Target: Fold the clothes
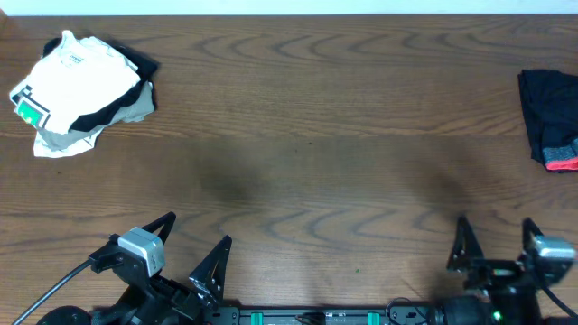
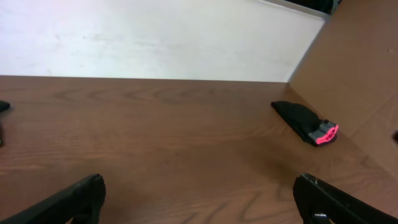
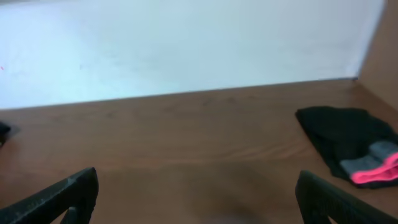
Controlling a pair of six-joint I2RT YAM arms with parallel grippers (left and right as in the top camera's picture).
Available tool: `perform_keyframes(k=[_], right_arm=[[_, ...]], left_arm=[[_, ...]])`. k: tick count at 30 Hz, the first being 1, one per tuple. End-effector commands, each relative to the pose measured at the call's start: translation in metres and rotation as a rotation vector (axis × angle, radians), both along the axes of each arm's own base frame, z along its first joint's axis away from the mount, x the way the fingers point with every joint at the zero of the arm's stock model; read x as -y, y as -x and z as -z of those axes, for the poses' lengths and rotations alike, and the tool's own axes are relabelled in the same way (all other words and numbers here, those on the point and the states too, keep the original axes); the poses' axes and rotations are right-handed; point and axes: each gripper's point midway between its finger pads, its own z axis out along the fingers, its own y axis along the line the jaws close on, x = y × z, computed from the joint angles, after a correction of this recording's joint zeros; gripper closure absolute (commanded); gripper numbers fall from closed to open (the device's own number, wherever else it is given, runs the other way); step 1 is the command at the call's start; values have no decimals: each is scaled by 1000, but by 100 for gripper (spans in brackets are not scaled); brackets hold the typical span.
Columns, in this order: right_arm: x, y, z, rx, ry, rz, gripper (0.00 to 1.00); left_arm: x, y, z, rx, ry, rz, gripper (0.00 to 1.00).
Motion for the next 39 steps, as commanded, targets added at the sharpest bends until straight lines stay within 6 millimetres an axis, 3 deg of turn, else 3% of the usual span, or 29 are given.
perform_keyframes(k=[1, 10, 21, 39], right_arm=[[-8, -12, 21, -8, 10, -46, 1], [-24, -47, 44, 51, -3, -122, 1], [-33, -67, 70, 74, -9, -170, 1], [-36, -84, 61, 276, 77, -184, 1]], left_arm=[[1, 2, -1, 9, -6, 8, 2], [1, 2, -1, 9, -6, 8, 2], [1, 2, -1, 9, -6, 8, 2], [1, 2, -1, 9, -6, 8, 2]])
